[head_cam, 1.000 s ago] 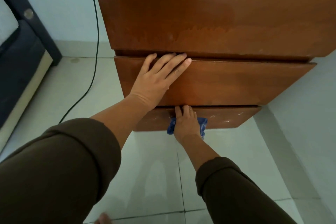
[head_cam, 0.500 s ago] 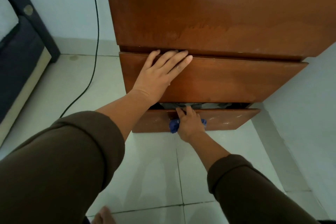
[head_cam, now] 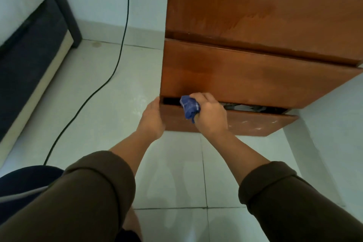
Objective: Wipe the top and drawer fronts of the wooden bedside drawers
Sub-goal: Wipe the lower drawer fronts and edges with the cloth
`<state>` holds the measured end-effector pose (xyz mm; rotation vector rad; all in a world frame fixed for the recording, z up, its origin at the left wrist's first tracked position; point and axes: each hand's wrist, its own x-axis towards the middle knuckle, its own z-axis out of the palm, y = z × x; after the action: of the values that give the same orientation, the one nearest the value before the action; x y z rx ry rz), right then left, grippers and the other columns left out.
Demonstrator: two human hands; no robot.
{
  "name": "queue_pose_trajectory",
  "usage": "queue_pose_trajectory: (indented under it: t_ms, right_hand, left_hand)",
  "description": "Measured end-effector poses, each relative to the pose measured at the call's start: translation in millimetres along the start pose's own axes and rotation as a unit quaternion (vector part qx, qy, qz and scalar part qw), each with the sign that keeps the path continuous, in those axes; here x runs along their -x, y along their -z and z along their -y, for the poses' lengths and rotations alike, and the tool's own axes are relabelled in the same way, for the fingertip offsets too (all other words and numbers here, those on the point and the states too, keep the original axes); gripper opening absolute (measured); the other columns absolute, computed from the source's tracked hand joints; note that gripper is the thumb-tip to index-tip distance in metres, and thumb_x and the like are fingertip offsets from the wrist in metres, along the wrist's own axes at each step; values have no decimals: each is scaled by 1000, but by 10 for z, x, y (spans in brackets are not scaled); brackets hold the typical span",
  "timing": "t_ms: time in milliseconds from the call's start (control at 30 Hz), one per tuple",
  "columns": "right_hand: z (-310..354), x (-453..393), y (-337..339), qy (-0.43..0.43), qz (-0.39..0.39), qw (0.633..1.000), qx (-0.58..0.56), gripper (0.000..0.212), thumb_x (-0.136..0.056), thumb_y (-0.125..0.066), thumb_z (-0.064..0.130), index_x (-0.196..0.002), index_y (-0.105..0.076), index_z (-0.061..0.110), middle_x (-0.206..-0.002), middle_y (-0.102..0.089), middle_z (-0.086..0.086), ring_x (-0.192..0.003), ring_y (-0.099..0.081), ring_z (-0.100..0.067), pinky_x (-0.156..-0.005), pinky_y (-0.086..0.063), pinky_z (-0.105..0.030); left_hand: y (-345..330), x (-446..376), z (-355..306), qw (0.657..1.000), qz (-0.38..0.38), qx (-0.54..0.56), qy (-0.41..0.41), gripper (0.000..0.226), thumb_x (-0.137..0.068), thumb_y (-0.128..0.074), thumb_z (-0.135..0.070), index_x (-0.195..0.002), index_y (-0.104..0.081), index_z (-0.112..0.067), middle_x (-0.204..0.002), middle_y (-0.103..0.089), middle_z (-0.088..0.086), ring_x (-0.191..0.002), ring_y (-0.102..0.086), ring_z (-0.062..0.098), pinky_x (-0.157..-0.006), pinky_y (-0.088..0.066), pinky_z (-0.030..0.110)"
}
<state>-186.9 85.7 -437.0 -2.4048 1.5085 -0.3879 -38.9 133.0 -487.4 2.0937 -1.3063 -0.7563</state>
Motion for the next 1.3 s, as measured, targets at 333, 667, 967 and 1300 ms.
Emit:
queue_pose_trajectory:
  t_ms: [333,667,967,1300]
  right_hand:
    - [200,-214,-530,42,236,961,138,67,-96,-52,17,-151,-18,33,-162,-6,2,-149,-2,-25,-116,-20,-57]
    - [-617,-77,-273,-29,178,976,122,67,-96,-45,7,-151,-19,33,-161,-7,4,-150,-1,-22,-116,-25,-51]
    - [-2067,45,192,-168,145,971,92,61,-99,-41,8,-152,-18,27,-162,-5,1,-150,0,-20,-119,-20,-32]
    - [-2866,36,613,-345,31,934,-86,54,-100,-37,10,-152,-20,14,-162,-6,1,-150,-1,-19,-121,-6,-28]
  left_hand:
    - [66,-72,19,1000,18,16,11,65,-94,-42,0,-152,-19,-18,-134,-53,18,-118,-54,35,-93,-43,35]
    - [-276,32,-279,991,-64,-121,-1,46,-90,-53,-7,-134,-41,-13,-125,-54,15,-109,-55,32,-93,-47,39]
    - [-1124,-101,-1051,929,118,-296,-186,64,-97,-42,-16,-153,-10,-13,-160,-12,3,-148,-7,18,-120,-7,34]
    - [-1655,-44,-1517,912,162,-356,-127,77,-97,-40,-25,-151,10,-6,-160,11,8,-147,11,28,-120,-1,39]
